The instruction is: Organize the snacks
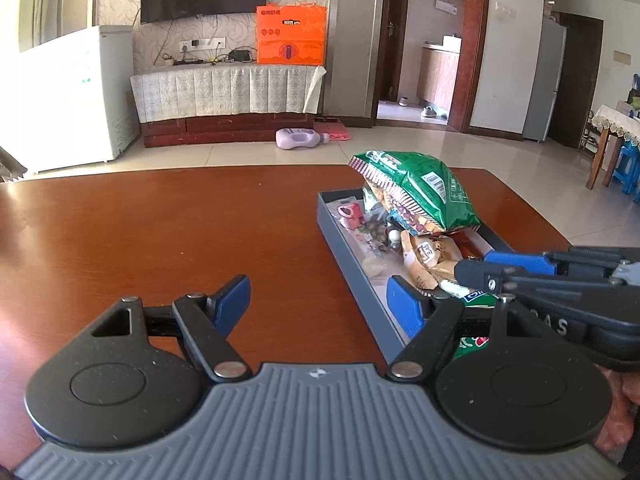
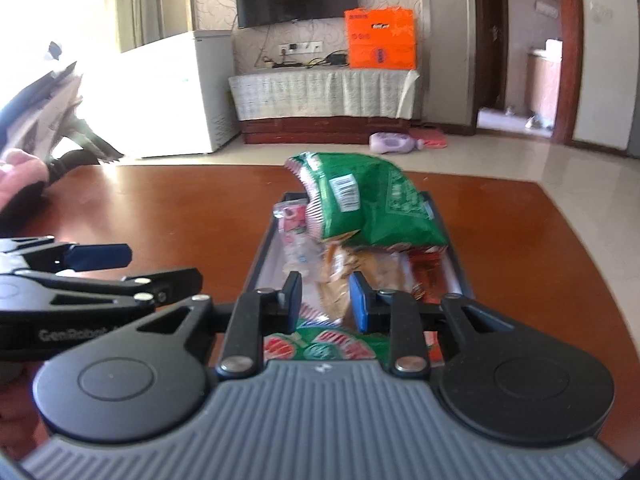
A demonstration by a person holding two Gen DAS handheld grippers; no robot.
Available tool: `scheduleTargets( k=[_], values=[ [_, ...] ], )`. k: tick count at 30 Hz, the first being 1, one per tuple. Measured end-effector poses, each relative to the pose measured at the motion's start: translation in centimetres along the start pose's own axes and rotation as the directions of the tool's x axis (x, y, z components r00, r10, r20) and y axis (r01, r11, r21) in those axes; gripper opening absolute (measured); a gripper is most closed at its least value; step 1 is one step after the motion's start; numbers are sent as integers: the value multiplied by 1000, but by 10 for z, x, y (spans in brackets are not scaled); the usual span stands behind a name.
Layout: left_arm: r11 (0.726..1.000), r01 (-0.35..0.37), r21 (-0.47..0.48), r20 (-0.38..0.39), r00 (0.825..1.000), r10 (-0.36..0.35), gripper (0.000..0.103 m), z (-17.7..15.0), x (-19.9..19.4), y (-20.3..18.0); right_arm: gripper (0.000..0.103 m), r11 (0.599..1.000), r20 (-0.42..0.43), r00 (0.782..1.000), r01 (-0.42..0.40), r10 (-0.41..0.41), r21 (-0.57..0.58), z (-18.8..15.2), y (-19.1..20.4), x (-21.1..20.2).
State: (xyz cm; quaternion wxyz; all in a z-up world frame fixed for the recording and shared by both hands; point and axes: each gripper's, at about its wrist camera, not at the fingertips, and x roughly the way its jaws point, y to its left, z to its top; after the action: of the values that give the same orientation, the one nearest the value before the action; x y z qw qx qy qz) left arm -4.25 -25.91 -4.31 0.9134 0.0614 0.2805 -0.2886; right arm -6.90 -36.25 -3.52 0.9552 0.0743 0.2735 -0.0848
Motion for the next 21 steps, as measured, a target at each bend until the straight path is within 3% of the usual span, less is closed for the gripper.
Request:
scheduleTargets(
  k=[3, 9, 17, 21],
  values=[
    [1000, 12, -18, 7, 1000, -12, 80, 0, -3, 3, 29, 1000, 5, 1000, -10, 10, 19, 0, 2, -5],
    [999, 43, 7, 9, 999, -43, 80, -7, -7, -7, 29, 996, 72, 996, 50, -55, 76, -1, 3, -37],
    [1000, 23, -2, -9, 1000, -23, 80, -14, -21, -6, 29, 991, 69, 994, 76, -84, 111, -11, 13, -63],
    [999, 50, -9, -1, 999, -50, 80, -17, -33, -4, 29, 988, 71, 994, 69, -79, 136, -21, 21, -78]
  ],
)
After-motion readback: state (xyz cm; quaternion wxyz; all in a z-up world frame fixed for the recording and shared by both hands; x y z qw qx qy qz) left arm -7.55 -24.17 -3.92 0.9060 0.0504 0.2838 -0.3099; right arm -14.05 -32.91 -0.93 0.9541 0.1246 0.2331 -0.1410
